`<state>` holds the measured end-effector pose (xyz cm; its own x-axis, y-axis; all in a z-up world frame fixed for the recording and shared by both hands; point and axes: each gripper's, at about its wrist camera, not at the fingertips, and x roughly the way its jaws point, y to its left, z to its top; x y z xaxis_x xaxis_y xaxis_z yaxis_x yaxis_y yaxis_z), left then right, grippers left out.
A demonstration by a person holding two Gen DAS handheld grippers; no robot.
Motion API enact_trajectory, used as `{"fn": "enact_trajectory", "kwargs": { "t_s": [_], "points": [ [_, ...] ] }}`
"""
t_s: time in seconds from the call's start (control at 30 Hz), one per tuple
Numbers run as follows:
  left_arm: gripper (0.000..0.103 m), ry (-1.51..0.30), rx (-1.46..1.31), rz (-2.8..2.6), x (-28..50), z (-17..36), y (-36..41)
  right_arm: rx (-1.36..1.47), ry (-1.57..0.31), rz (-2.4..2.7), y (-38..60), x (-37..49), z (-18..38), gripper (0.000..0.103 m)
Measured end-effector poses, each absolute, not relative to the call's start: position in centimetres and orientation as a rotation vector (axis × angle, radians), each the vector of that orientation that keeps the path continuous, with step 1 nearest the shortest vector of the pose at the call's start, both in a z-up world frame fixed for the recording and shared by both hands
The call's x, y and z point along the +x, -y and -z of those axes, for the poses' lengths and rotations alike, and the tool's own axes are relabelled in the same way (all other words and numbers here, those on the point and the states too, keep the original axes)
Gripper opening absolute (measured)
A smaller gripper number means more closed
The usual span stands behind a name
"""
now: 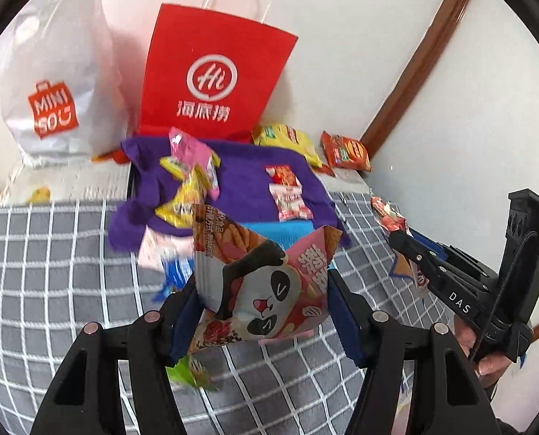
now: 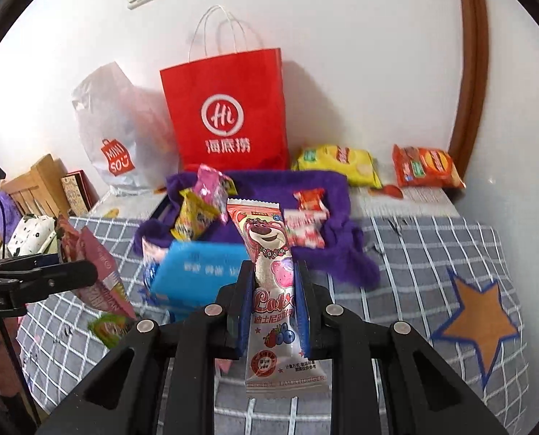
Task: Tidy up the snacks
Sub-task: 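Carry both packets onto the purple towel and open both grippers to release them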
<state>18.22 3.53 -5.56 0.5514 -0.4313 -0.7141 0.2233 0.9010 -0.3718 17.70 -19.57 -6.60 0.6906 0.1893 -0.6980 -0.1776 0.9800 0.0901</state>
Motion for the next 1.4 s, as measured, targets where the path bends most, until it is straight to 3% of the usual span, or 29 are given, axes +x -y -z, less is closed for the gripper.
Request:
{"fn": "enact_trajectory", "kwargs": {
  "t_s": [0.37,0.93,1.4],
  "points": [
    [0.063,-0.885,-0.198,0.330,23.8,2.7,-2.8,-0.012,-0.768,-0.225,18.4,24.4,4.4,0.021],
    [0.063,-0.896,-0.197,0.233,32.7,4.2,-2.7,0.042,-0.799,-0.252,17.8,35.4,5.4,0.021],
    [0.063,-0.936,-0.220,0.267,36.6,8.5,-3.8,0.002,-0.902,-0.248,20.0,39.6,11.5,0.021]
  ]
}}
